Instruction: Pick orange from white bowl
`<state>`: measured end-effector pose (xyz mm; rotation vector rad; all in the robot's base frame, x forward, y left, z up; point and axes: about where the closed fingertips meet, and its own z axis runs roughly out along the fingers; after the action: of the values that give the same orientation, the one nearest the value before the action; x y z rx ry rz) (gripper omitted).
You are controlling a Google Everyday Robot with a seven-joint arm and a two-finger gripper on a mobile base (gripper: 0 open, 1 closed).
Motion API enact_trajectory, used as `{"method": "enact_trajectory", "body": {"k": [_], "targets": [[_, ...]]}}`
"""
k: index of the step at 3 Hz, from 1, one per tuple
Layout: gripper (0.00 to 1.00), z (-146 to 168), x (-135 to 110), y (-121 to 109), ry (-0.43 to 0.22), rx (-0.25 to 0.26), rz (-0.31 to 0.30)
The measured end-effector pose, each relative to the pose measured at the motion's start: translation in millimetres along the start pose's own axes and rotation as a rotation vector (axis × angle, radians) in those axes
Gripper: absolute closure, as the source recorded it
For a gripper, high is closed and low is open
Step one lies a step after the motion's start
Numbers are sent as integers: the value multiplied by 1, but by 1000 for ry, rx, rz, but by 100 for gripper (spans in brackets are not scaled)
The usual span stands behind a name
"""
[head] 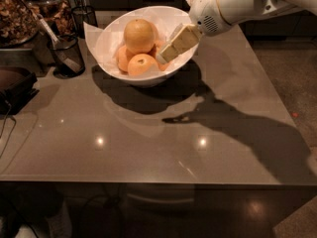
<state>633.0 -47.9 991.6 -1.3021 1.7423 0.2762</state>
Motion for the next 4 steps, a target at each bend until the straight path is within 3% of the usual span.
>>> {"method": "enact_trajectory", "body": {"k": [1, 4], "targets": [[0, 11, -2, -1, -17, 1, 21], [0, 58, -18, -9, -49, -94, 11]]}}
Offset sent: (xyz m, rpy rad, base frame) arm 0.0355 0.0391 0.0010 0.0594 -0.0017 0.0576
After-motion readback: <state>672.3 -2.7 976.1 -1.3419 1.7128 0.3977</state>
